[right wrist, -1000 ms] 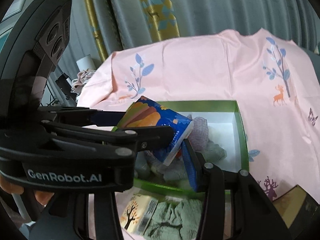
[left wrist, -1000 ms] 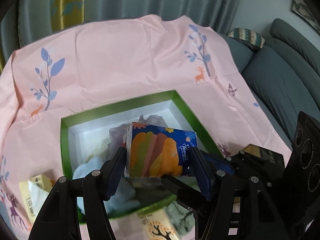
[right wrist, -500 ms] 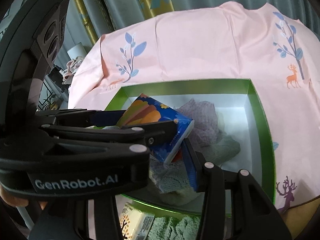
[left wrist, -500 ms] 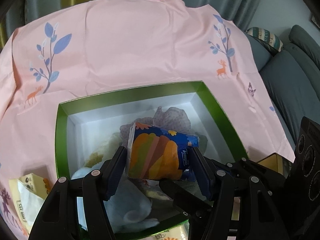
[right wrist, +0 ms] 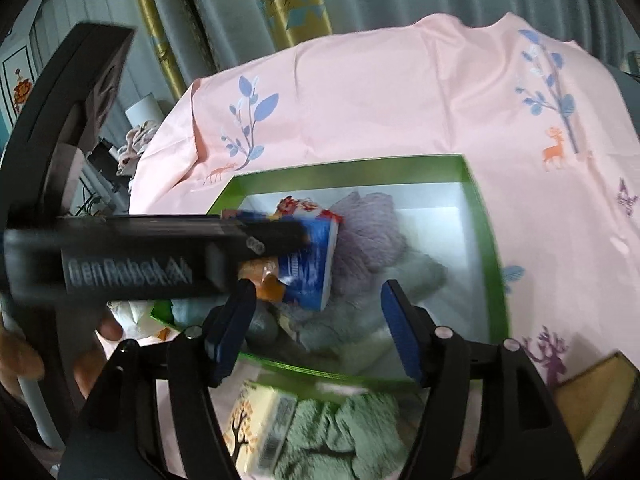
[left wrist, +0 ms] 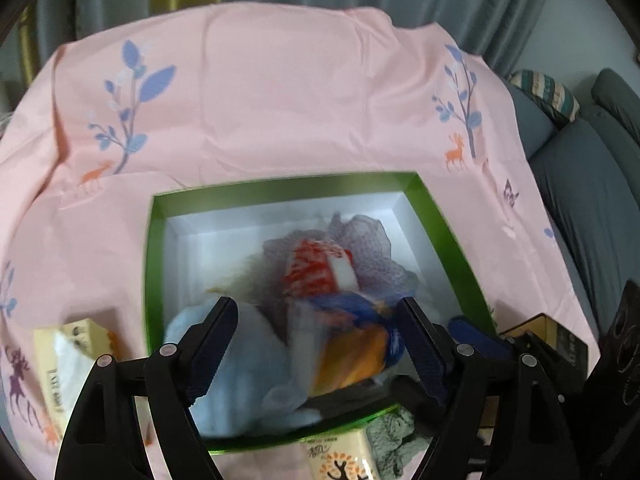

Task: Organize soft objects
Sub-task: 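Withdraw both grippers from the green box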

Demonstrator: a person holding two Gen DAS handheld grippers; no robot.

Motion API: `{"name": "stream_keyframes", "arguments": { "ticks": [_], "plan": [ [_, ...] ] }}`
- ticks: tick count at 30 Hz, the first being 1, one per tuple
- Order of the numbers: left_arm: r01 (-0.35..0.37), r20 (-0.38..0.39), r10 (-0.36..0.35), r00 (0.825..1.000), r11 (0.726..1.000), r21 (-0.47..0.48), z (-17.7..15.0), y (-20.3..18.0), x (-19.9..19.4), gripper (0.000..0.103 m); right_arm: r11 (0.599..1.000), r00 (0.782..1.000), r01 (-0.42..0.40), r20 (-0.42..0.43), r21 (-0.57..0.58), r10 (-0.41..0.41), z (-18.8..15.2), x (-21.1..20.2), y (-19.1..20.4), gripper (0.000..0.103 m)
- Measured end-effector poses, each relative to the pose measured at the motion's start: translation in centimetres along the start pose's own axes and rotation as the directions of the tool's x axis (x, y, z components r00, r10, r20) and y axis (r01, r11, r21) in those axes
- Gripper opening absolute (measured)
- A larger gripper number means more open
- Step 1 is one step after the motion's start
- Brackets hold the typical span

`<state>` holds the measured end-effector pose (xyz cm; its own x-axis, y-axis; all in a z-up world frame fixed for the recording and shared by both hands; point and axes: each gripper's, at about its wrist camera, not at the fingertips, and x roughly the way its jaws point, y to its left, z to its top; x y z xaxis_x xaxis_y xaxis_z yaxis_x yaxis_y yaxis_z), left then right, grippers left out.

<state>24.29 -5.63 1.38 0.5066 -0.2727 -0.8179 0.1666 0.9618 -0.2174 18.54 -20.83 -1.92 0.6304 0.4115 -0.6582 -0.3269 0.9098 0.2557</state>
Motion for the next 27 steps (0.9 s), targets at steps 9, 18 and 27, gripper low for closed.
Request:
{"name": "stream_keyframes", "arguments": {
  "ticks": [9,18,27],
  "plan": [
    [0.004,0.043,-0.003,0.999,1.000,-0.022,-2.6,1.0,-4.6,0.082,1.000,0.999,0.026,0.024,-0.007,-0.026,-2.7,-4.2,0.2,0.067],
    [-0.013,0.060,0.012,0.998,1.000,0.018,-8.2,0.2,-7.7,0.082,0.996,0.996,0.080,0.045,-0.036,-0.079,-6.6,-8.6,1.8,0.070],
    [0.016,0.015,-0.016,1.000,0.999,0.048,-14.2,-1.4,-8.8,0.094,0.988,0.989,0.144,0.038,-0.051,-0.143,-10.6,-11.9,2.7,0.074]
  ]
}}
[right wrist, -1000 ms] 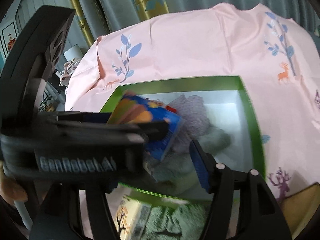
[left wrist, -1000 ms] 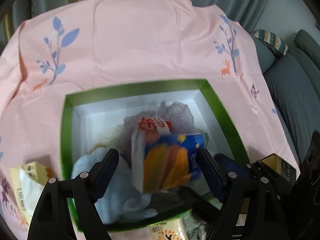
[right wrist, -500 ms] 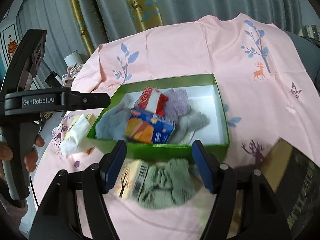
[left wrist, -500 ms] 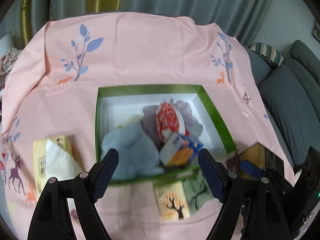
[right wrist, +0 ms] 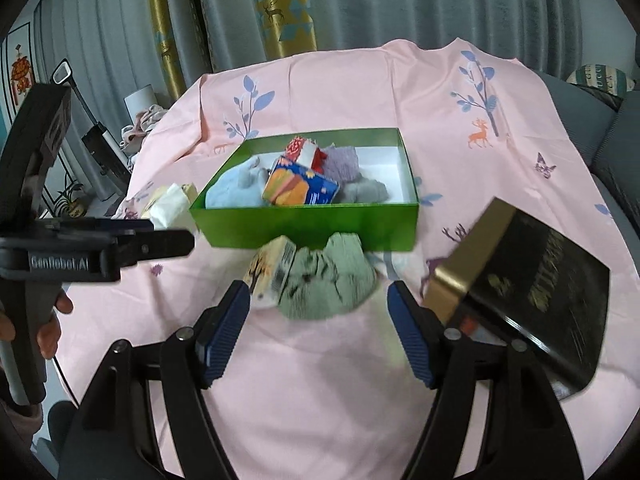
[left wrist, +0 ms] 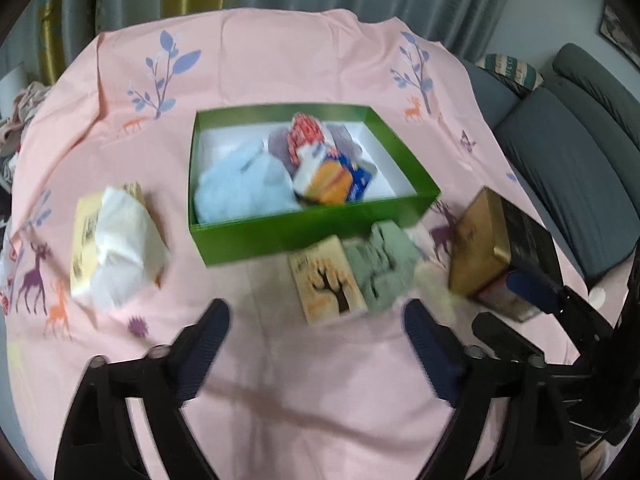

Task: Organize soft objects
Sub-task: 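Withdraw both grippers from the green box, then reach both grippers to the cream tree-print tissue pack and grasp it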

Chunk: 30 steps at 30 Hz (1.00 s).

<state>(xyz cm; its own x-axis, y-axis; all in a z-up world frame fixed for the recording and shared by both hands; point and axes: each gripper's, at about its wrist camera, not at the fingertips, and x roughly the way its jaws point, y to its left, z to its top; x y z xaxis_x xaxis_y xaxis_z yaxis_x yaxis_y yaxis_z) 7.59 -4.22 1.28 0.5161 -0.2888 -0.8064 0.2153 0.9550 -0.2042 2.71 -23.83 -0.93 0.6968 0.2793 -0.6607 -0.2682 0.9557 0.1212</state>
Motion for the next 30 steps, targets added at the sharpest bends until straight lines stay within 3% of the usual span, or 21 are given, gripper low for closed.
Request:
{"name": "stream_keyframes", "arguments": {
  "ticks": [8,15,30],
  "plan": [
    [0.030,-0.010,-0.030,0.999,1.000,-0.009,-2.7,-1.1,-0.7,0.094,0.999,1.000,0.030,0.008,0.017,-0.030,-2.1,-2.0,0.1,0.078],
    [0.142,-0.008,-0.143,0.990,0.988,-0.069,-4.9,-1.8,-1.1,0.098,0.996,0.999,0.045,0.006,0.082,-0.045,-4.0,-3.1,-0.4,0.088],
    [0.120,-0.039,-0.125,0.991,0.986,-0.118,-6.0,-0.4,0.6,0.098,0.998,1.000,0.007,-0.027,0.055,-0.005,-5.4,-1.8,0.1,0.089]
  ]
}}
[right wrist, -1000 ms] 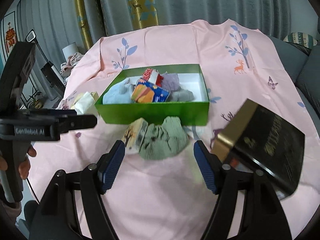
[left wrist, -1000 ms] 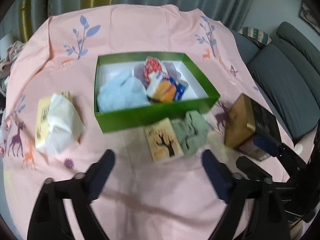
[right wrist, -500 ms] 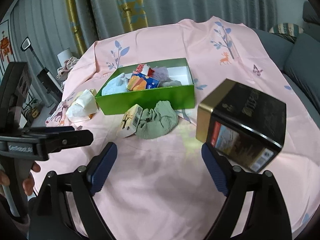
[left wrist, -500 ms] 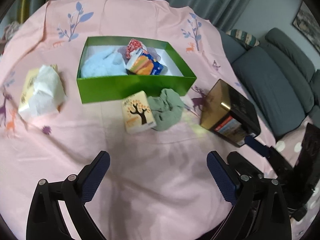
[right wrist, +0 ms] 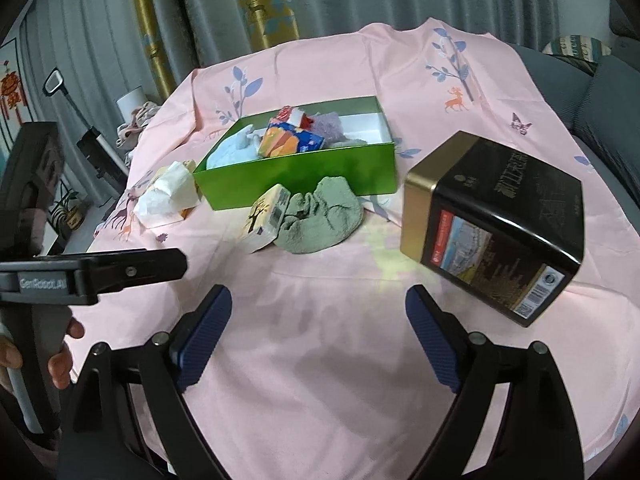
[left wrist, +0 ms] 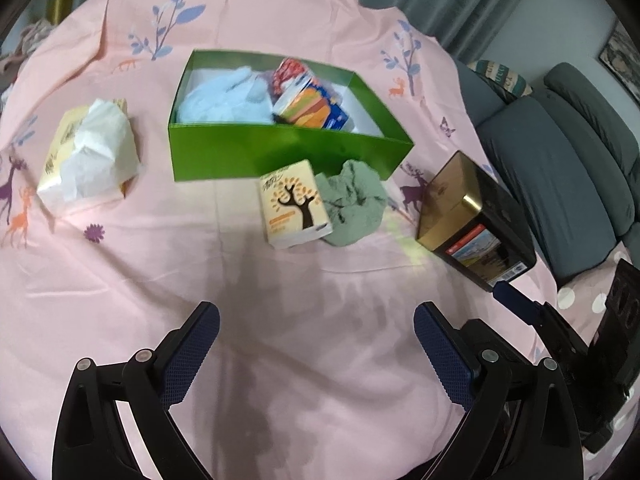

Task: Organize soft objects
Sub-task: 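Reach both grippers to the cream tree-print tissue pack and grasp it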

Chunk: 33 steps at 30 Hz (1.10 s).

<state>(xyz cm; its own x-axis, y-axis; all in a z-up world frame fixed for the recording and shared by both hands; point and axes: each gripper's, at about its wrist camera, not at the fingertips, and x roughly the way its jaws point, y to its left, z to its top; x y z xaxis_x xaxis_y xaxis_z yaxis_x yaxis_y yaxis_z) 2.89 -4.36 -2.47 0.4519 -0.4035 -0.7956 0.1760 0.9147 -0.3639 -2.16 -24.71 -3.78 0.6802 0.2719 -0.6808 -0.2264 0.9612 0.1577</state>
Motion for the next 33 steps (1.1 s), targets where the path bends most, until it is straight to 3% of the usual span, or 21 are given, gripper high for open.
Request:
{"name": "stream_keyframes", "arguments": {
  "ticks": [16,27,33],
  "plan": [
    [0.039,-0.062,-0.044,0.997,0.997,-0.071,1.7,3.2,4.3,0.098,0.991,0.994,-0.107,-0.039,-0.076,0.104,-0.2,4.6,2.0,0.087],
    [0.114,-0.057,-0.118,0.991,0.990,-0.078,5.4,4.5,7.2,0.097,0.979,0.981,-0.188,-0.052,-0.074,0.185,2.1,8.3,2.9,0.057],
    [0.184,-0.069,-0.193,0.979,0.976,-0.120,6.7,5.4,8.6,0.085,0.973,0.977,-0.210,-0.058,-0.097,0.205,3.6,10.6,3.6,0.046]
  ]
}}
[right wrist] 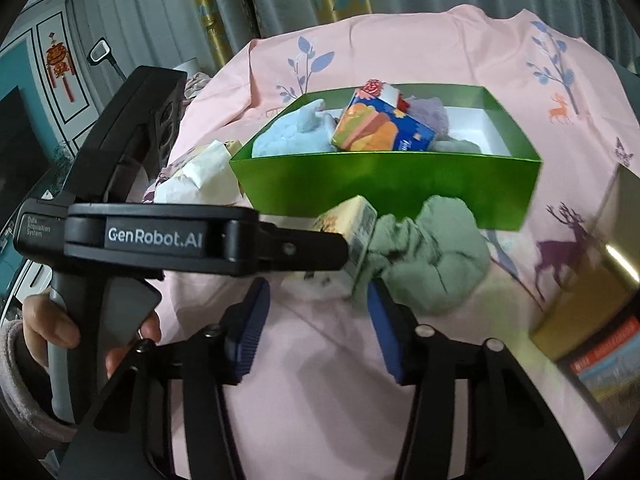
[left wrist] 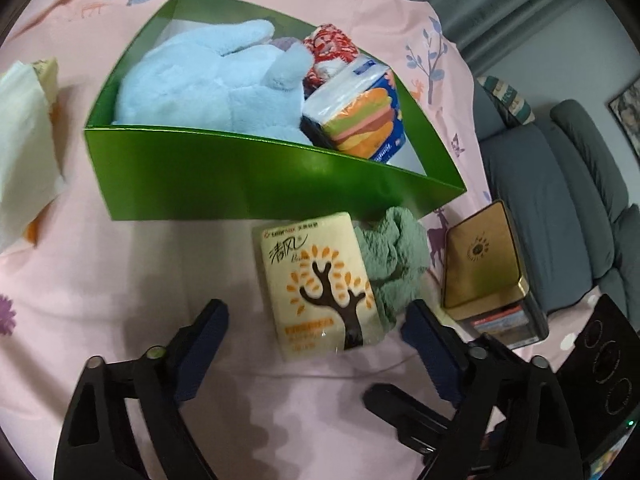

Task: Organize soft objects
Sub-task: 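Reach both grippers to the cream tree-print tissue pack and grasp it, then lift the cream tissue pack with both grippers and carry it over the box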

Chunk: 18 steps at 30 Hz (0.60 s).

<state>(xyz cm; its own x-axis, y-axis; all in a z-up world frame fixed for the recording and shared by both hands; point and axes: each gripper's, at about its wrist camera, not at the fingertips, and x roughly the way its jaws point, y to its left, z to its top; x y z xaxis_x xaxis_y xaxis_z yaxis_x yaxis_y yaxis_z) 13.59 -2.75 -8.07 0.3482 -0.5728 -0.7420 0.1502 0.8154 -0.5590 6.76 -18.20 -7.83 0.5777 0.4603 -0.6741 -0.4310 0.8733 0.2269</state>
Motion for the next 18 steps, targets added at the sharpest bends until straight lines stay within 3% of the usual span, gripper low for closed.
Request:
{"name": "stream_keyframes", "arguments": {
  "ticks": [3,6,8,18],
  "plan": [
    [0.007,-0.004,-0.007,1.000,1.000,-0.012,0.5,0.4,0.5,0.082,1.000,1.000,-0.018,-0.009,0.013,0.019,0.5,1.1,-0.3,0.044],
    [0.028,-0.010,-0.029,1.000,0.999,-0.036,0.7,0.9,0.8,0.063,1.000,1.000,-0.012,-0.020,0.009,0.012,0.8,2.1,-0.3,0.040],
    [0.034,-0.014,-0.035,0.999,0.998,-0.047,0.9,1.2,1.1,0.058,1.000,0.999,-0.014,-0.034,0.018,0.015,0.8,2.7,-0.6,0.039],
    [0.010,-0.005,-0.010,1.000,1.000,0.006,0.5,0.0,0.5,0.057,1.000,0.999,0.004,-0.037,0.004,-0.003,0.5,2.4,-0.1,0.029]
  ]
}}
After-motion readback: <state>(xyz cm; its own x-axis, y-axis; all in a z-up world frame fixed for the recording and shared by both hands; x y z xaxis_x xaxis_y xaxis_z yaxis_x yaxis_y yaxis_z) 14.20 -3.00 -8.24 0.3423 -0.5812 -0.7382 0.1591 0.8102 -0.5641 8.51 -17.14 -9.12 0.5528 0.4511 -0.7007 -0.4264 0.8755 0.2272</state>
